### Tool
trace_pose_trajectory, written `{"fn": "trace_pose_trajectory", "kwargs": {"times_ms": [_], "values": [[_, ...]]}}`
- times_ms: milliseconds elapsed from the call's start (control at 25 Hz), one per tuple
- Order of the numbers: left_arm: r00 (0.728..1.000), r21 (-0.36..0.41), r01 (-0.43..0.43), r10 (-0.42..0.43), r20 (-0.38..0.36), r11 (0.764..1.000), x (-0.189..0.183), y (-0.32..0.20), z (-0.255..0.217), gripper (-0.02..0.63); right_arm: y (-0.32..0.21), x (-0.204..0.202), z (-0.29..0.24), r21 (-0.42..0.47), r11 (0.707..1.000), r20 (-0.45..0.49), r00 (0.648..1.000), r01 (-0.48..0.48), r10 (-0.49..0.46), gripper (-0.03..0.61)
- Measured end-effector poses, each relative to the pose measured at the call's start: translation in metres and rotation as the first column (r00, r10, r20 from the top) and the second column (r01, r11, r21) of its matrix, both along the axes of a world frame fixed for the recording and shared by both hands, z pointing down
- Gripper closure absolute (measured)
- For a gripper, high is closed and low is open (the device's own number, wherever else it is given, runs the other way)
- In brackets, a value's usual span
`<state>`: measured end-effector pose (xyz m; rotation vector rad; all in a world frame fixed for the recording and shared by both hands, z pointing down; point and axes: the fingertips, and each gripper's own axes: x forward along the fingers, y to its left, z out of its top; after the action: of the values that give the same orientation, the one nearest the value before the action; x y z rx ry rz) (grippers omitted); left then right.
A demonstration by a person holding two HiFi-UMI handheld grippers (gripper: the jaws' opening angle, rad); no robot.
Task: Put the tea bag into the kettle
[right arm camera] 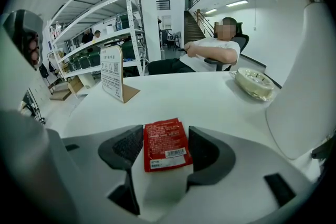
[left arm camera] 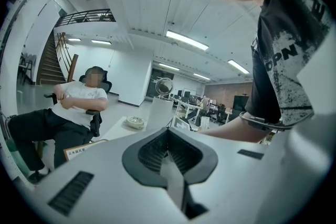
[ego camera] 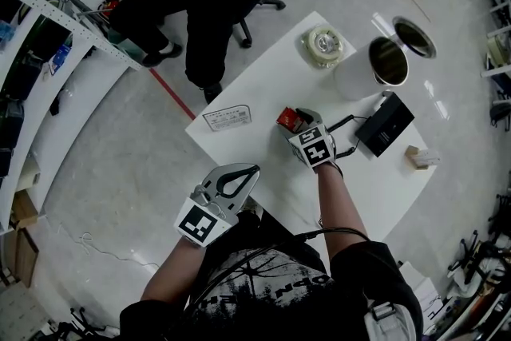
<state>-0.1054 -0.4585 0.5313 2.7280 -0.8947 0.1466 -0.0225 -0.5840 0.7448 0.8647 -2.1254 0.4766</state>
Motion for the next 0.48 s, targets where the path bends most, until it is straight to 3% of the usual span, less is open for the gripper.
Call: {"fn": "trace_pose_trajectory", "kwargs": {"times_ms": [280, 480], "values": [[1.000, 0.009, 0.009, -0.009, -0.002, 1.000, -0.0013, 0.0051, -0.0037, 0.601, 0.0030, -0.0025, -0.0009, -0.001, 1.000, -0.002, 1.000, 0.002, -0.002, 0.343], [1.000, 0.013, 0.023, -0.023, 0.000, 1.000, -0.0055, 0.0104, -0.0069, 0.601, 0.0063, -0.0059, -0.0010, 0.010, 1.000, -0.014, 1.000, 0.004, -0.004, 0.486]]}}
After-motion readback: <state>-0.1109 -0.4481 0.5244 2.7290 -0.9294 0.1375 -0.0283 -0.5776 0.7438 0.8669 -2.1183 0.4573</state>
